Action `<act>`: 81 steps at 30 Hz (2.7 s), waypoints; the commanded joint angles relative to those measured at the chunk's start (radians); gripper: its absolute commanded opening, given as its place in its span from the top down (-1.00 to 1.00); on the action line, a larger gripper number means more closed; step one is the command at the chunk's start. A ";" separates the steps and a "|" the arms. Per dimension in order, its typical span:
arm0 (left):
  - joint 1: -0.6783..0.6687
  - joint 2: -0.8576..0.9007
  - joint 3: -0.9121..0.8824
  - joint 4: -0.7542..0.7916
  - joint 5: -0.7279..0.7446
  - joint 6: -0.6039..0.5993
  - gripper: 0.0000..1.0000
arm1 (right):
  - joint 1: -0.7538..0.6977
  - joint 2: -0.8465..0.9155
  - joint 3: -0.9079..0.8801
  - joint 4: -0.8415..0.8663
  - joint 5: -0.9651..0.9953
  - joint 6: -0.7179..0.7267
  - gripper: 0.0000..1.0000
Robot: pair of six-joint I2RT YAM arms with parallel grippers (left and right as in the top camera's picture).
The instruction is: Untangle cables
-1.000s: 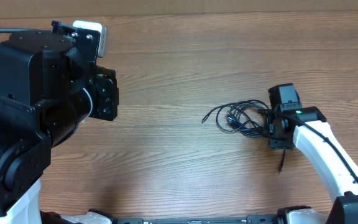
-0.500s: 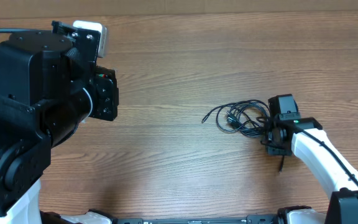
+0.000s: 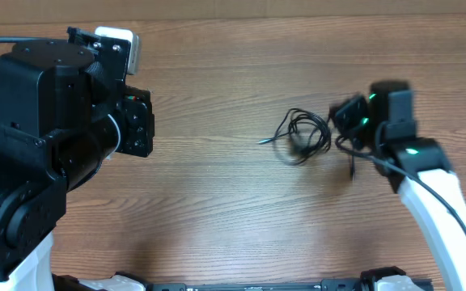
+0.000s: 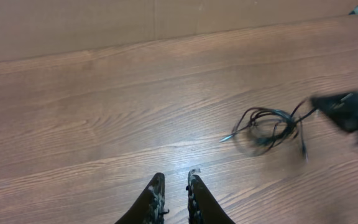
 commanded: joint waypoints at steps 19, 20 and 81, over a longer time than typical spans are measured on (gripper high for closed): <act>0.002 0.005 -0.005 0.002 -0.002 0.019 0.80 | 0.016 -0.032 0.224 -0.143 -0.333 -0.634 0.92; 0.002 0.005 -0.005 0.002 -0.001 0.019 0.81 | 0.016 -0.023 0.241 -0.119 -0.380 -0.623 0.92; -0.169 0.679 -0.005 0.089 1.008 1.019 -0.08 | 0.122 -0.138 0.904 -0.369 -0.356 -0.705 0.92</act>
